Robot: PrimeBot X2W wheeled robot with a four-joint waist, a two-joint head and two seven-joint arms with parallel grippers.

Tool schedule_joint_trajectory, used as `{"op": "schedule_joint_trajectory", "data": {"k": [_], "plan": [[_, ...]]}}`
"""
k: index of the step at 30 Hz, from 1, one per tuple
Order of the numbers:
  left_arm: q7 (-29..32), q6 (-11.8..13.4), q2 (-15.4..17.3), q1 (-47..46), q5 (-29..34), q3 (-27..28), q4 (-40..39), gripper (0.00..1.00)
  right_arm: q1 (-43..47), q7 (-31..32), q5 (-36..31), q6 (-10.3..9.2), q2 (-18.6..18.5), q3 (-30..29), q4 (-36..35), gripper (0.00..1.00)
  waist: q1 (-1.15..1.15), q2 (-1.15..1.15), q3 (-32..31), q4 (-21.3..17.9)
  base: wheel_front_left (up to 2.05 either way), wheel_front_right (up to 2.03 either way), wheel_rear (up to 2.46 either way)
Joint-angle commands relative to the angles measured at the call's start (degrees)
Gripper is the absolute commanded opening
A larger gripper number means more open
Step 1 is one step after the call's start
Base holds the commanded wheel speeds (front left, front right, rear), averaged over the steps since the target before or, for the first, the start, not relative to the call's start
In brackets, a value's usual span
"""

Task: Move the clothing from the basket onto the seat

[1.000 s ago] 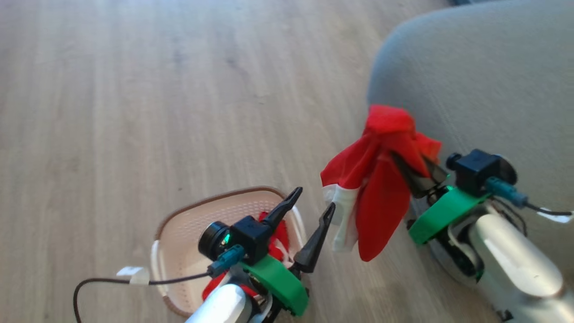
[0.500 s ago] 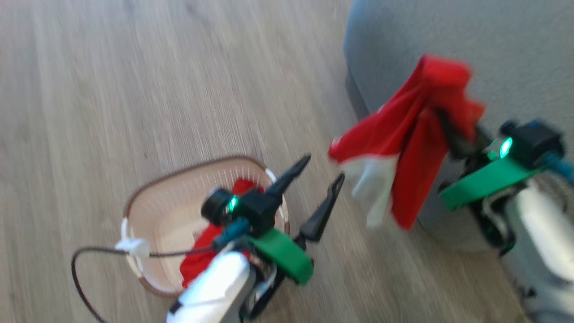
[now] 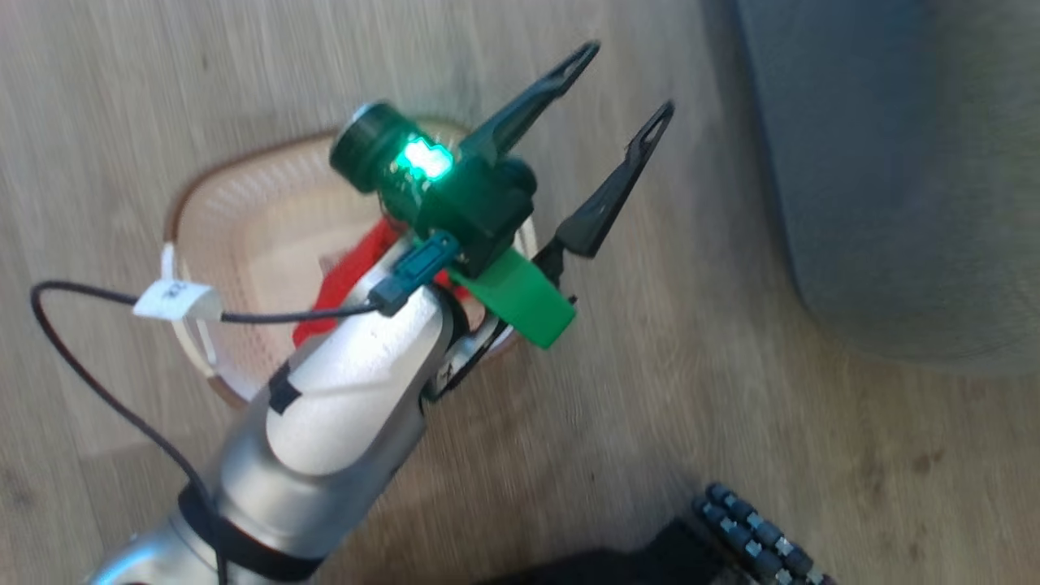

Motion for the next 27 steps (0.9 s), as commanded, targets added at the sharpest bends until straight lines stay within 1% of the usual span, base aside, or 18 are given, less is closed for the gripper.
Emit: {"op": "schedule_joint_trajectory", "data": {"k": [1, 6, 8, 10, 11, 12, 14, 17, 21, 22, 23, 24, 27], "plan": [[0.62, -0.41, 0.52, -2.42, 1.2, 0.97, -3.14, 1.0, -6.22, 2.2, 0.08, 0.14, -4.95, -3.83, 0.45, 0.0, -0.03, 0.01, 6.36, 1.8, 0.0, 0.0, 0.0], [1.59, -0.73, 0.92, -4.36, 2.03, 0.3, -5.9, 1.0, -17.67, 7.2, -3.37, 0.14, -15.09, -13.14, 6.58, 0.0, -0.03, 0.01, 8.91, 2.36, 0.0, 0.0, 0.0], [2.11, -0.63, 1.16, -4.49, 2.21, 0.1, -7.26, 1.0, -19.83, 8.73, -5.1, 0.14, -17.89, -15.65, 8.59, 0.0, -0.03, 0.01, 9.73, 2.24, 0.0, 0.0, 0.0], [2.71, -0.44, 1.39, -4.34, 2.27, -0.1, -8.53, 1.0, -20.01, 9.85, -6.96, 0.14, -19.72, -17.44, 10.78, 0.0, -0.03, 0.01, 10.54, 2.02, 0.0, 0.0, 0.0], [2.71, -0.44, 1.39, -4.34, 2.27, -0.1, -8.53, 1.0, -20.01, 9.85, -6.96, 0.14, -19.72, -17.44, 10.78, 0.0, -0.03, 0.01, 10.54, 2.02, 0.0, 0.0, 0.0], [3.06, -0.38, 1.54, -4.23, 2.34, -0.27, -9.1, 1.0, -19.47, 10.34, -7.67, 0.14, -20.17, -18.22, 12.08, 0.0, -0.03, 0.01, 10.97, 1.92, 0.0, 0.0, 0.0], [3.92, -0.16, 1.86, -3.93, 2.24, -0.39, -10.22, 1.0, -17.3, 10.16, -8.41, 0.14, -19.77, -19.71, 14.82, 0.0, -0.03, 0.01, 12.11, 1.5, 0.0, 0.0, 0.0], [4.96, 0.1, 2.62, -3.44, 2.26, -0.52, -11.21, 1.0, -12.57, 8.14, -8.28, 0.14, -15.89, -20.28, 19.37, 0.0, -0.03, 0.01, 13.62, 0.98, 0.0, 0.0, 0.0], [5.58, 0.45, 3.7, -2.68, 2.11, -0.34, -11.37, 1.0, -9.17, 4.35, -8.3, 0.14, -10.2, -18.91, 24.93, 0.0, -0.03, 0.01, 14.69, 0.59, 0.0, 0.0, 0.0], [5.52, 0.7, 3.91, -2.42, 1.98, -0.1, -11.32, 1.0, -9.04, 3.5, -8.45, 0.14, -9.31, -18.4, 26.02, 0.27, -0.03, 0.01, 14.77, 0.61, 0.0, 0.0, 0.0], [5.34, 0.93, 4.11, -2.12, 1.82, 0.16, -11.25, 1.0, -9.14, 2.74, -8.34, 0.14, -8.54, -18.02, 26.99, 0.51, -0.03, 0.01, 14.66, 0.62, 0.0, 0.0, 0.0], [5.16, 1.15, 4.29, -1.78, 1.64, 0.41, -11.13, 1.0, -9.33, 2.04, -8.45, 0.14, -8.1, -17.79, 27.91, 1.0, -0.03, 0.01, 14.42, 0.6, 0.0, 0.0, 0.0], [4.49, 1.34, 4.73, -0.7, 0.9, 0.76, -10.44, 1.0, -9.69, 0.83, -9.67, 0.14, -7.45, -17.11, 30.55, 1.0, -0.03, 0.01, 12.82, 0.49, 0.0, 0.0, 0.0]]}}
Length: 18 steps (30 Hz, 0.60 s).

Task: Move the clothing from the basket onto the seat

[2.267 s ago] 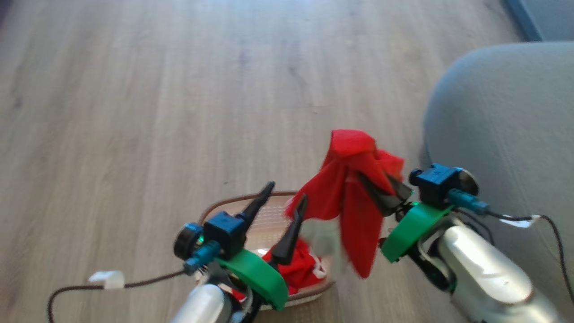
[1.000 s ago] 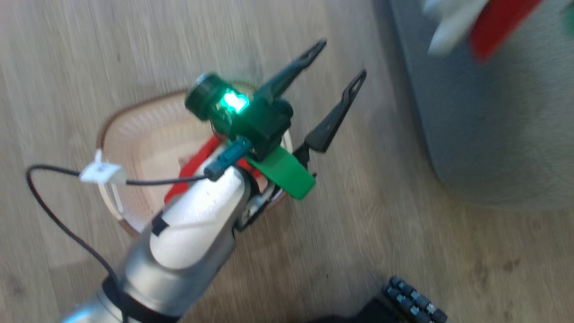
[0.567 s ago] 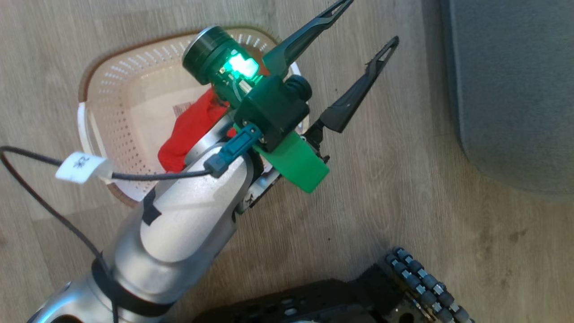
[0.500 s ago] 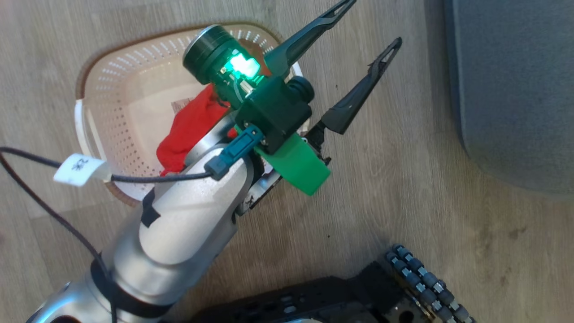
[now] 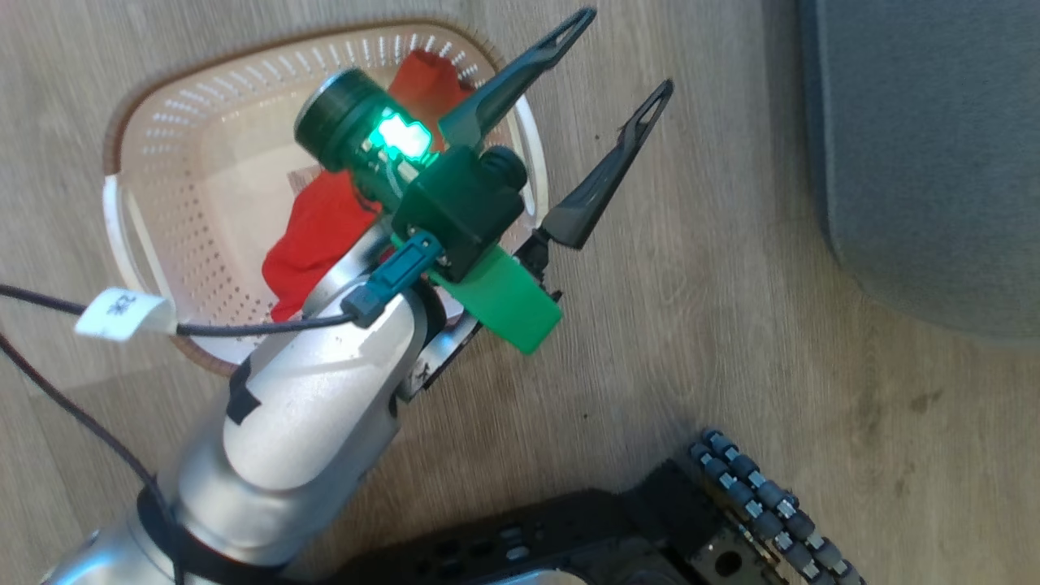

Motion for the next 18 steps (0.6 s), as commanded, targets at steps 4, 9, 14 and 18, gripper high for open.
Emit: {"op": "schedule_joint_trajectory", "data": {"k": [4, 9, 14, 18], "plan": [[-1.67, 0.55, 0.63, 2.59, -1.19, 1.68, -0.16, 1.0, 1.86, -0.55, -1.88, 0.14, -1.47, 3.56, -0.37, 1.0, 0.01, 0.0, -4.6, -0.49, 0.0, 0.0, 0.0], [-3.89, 1.17, 0.28, 5.6, -3.5, 2.73, 3.15, 1.0, 10.0, -1.0, -1.52, 0.14, 1.59, 12.69, -5.61, 1.0, 0.01, 0.0, -12.15, -1.11, 0.0, 0.0, 0.0], [-5.75, 2.31, 0.43, 10.97, -6.23, 4.55, 6.67, 1.0, 22.26, -1.57, 2.88, 0.14, 6.0, 19.16, -15.83, 1.0, 0.01, 0.0, -20.8, -1.18, 0.0, 0.0, 0.0], [-6.71, 3.26, -0.03, 15.47, -8.36, 6.47, 8.73, 1.0, 32.32, -2.07, 5.38, 0.14, 7.9, 20.73, -23.25, 1.0, 0.01, 0.0, -27.11, 0.9, 0.0, 0.0, 0.0]]}}
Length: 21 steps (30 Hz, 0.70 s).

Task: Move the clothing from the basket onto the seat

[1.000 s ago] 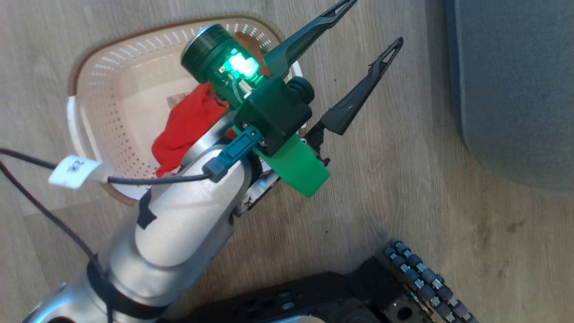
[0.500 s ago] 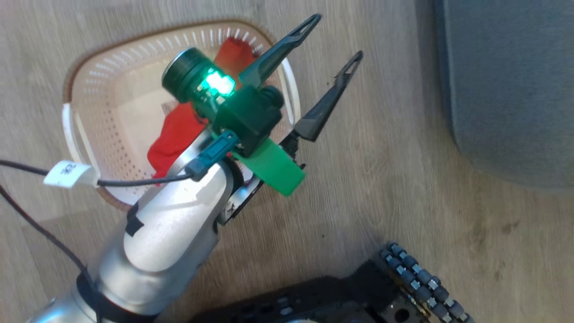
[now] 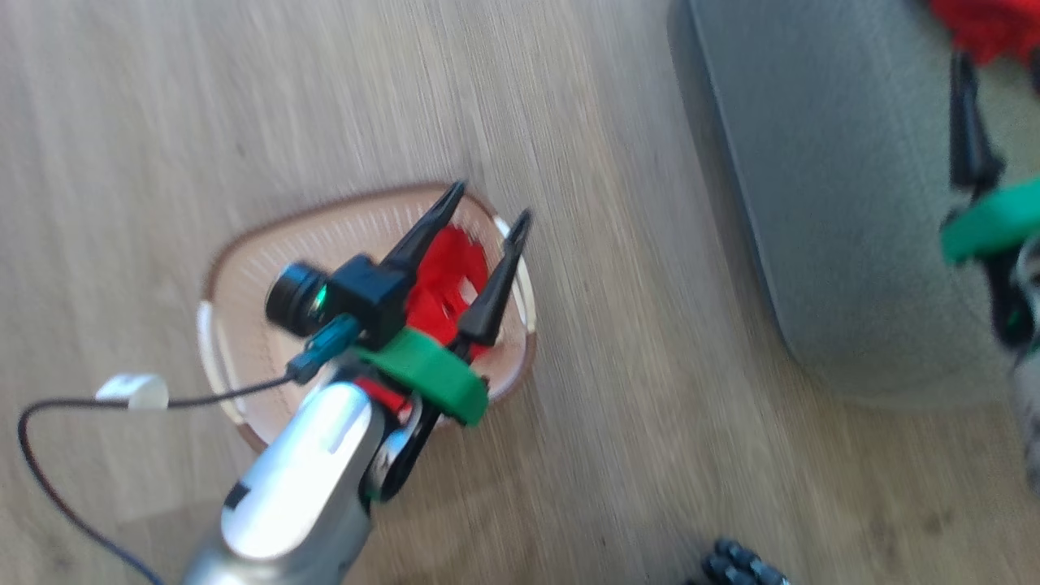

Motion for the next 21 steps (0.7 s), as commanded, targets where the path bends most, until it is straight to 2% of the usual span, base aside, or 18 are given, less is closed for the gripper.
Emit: {"op": "schedule_joint_trajectory", "data": {"k": [1, 4, 6, 11, 21], "plan": [[-0.81, 0.67, -0.07, 1.99, -1.13, 3.02, -0.78, 1.0, 4.99, -1.09, 0.77, 0.14, 0.11, -0.1, -4.58, 1.0, 0.01, 0.0, -8.76, 2.53, 0.0, 0.0, 0.0], [-1.06, 1.3, -0.58, 5.24, -2.7, 5.14, 0.48, 1.0, 10.95, -1.6, 0.23, 0.14, 2.46, -0.36, -8.77, 1.0, 0.01, 0.0, -12.52, 5.12, 0.0, 0.0, 0.0], [-1.16, 2.29, -0.77, 8.5, -3.18, 7.84, 1.6, 1.0, 16.07, -2.02, -0.44, 0.14, 5.37, 0.17, -11.91, 1.0, 0.01, 0.0, -16.15, 7.9, 0.0, 0.0, 0.0], [-1.18, 3.25, -1.58, 13.25, -3.38, 12.92, 2.1, 1.0, 22.14, -2.46, -0.85, 0.14, 8.57, 0.04, -13.25, 1.0, 0.01, 0.0, -19.87, 11.95, 0.0, 0.0, 0.0], [-1.2, 2.33, -1.4, 21.3, 0.2, 24.42, 4.06, 1.0, 32.33, -2.67, -7.01, 0.14, 14.15, -1.47, -17.24, 1.0, 0.01, 0.0, -25.38, 18.59, 0.0, 0.0, 0.0]]}}
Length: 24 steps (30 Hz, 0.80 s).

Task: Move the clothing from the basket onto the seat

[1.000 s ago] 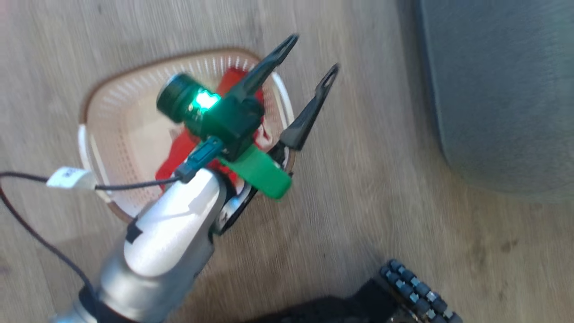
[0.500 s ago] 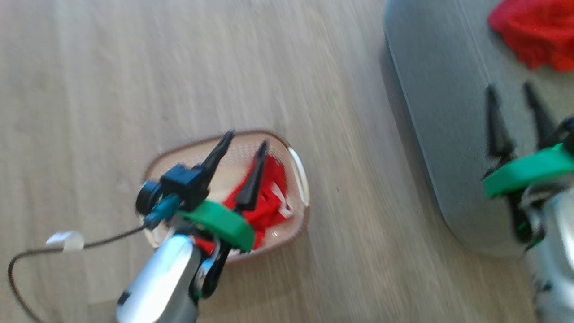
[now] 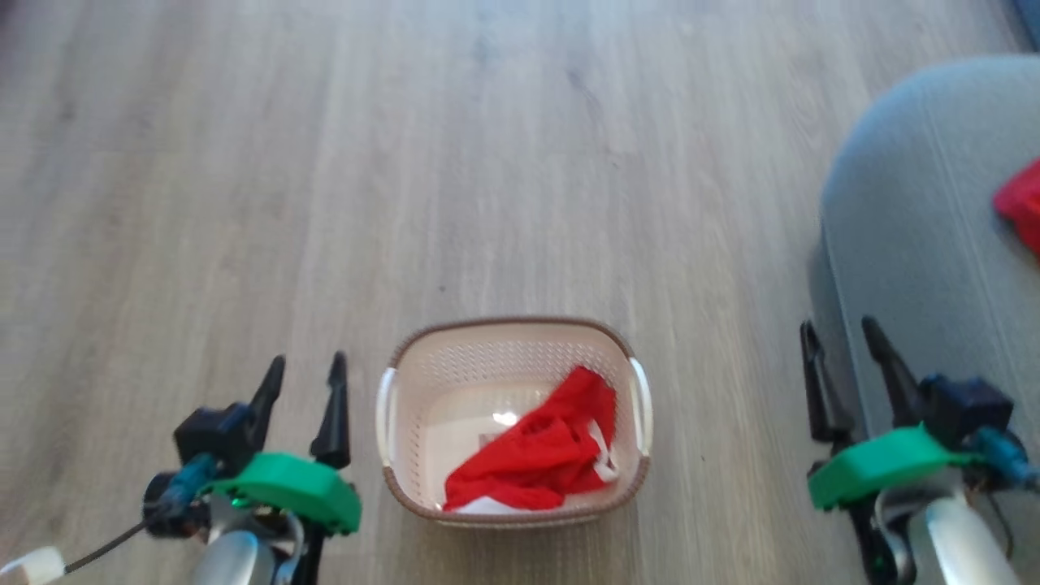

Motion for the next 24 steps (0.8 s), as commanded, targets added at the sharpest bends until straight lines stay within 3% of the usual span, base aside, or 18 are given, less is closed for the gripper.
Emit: {"op": "schedule_joint_trajectory", "data": {"k": [1, 8, 24], "plan": [[-0.7, -0.61, 0.27, -1.33, 0.79, 3.03, -1.43, 1.0, 0.37, -0.6, -1.02, 0.14, 0.4, 0.92, -2.13, 1.0, 0.01, 0.0, -2.58, 2.54, 0.0, 0.0, 0.0], [-0.71, -2.54, -1.35, 0.71, 3.81, 7.13, -1.04, 1.0, 3.36, -0.6, -4.81, 0.14, 2.71, 2.55, -1.97, 1.0, 0.01, 0.0, -4.16, 2.37, 0.0, 0.0, 0.0], [-0.71, -5.94, -3.99, 2.04, 7.36, 11.75, -0.68, 1.0, 3.69, -0.61, -5.48, 0.14, 4.12, 3.23, -1.14, 1.0, 0.01, 0.0, -4.22, -0.28, 0.0, 0.0, 0.0]]}}
